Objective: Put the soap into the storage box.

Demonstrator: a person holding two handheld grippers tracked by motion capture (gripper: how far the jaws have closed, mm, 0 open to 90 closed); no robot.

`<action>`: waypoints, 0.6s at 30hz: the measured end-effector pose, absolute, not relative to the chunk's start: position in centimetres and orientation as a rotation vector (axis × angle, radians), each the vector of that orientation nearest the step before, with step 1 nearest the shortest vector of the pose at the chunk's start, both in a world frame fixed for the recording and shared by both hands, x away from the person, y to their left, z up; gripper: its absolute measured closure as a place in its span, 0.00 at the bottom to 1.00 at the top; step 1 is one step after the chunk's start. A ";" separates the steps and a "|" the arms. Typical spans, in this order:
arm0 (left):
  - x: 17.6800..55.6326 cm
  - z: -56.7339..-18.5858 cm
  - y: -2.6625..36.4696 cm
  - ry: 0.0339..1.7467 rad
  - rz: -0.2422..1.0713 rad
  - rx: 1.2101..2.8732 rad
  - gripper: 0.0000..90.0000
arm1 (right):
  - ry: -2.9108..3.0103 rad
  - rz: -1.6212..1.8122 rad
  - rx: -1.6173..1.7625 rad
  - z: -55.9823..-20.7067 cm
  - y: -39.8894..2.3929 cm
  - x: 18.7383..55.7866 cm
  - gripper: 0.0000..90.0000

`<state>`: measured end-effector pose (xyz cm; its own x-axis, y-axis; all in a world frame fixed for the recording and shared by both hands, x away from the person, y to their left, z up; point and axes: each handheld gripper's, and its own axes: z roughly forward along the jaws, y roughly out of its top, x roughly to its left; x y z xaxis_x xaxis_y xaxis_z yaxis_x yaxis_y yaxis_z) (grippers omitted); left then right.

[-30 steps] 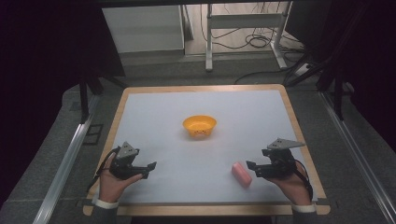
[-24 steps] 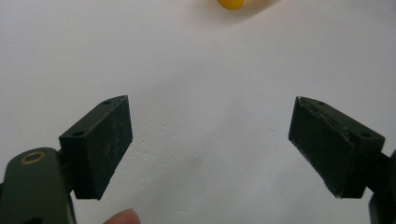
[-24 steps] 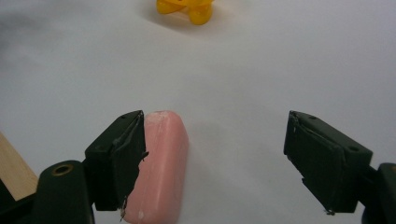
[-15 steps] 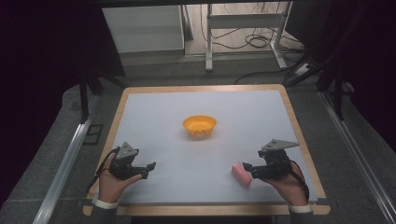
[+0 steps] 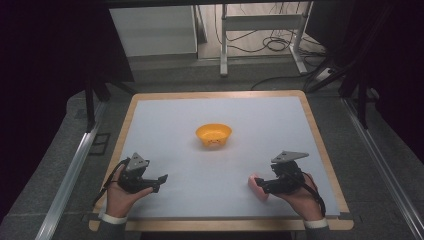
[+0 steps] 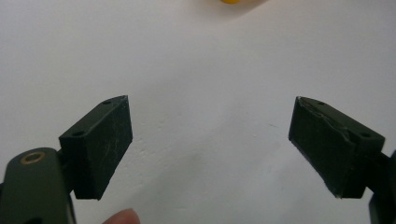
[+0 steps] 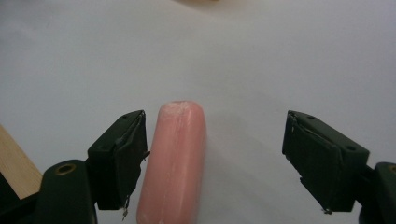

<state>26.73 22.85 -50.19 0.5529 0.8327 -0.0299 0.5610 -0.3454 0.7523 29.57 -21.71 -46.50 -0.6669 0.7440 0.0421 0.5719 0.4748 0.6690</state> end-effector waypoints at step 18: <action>26.1 -49.5 23.5 1.103 0.467 2.032 0.15 | 2.577 0.840 1.147 -46.9 -20.2 29.8 0.28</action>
<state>26.10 23.51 -49.51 0.5597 0.8278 -0.0383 0.5488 -0.3356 0.7656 29.77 -20.17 -46.90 -0.6794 0.7322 0.0475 0.6196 0.5378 0.5718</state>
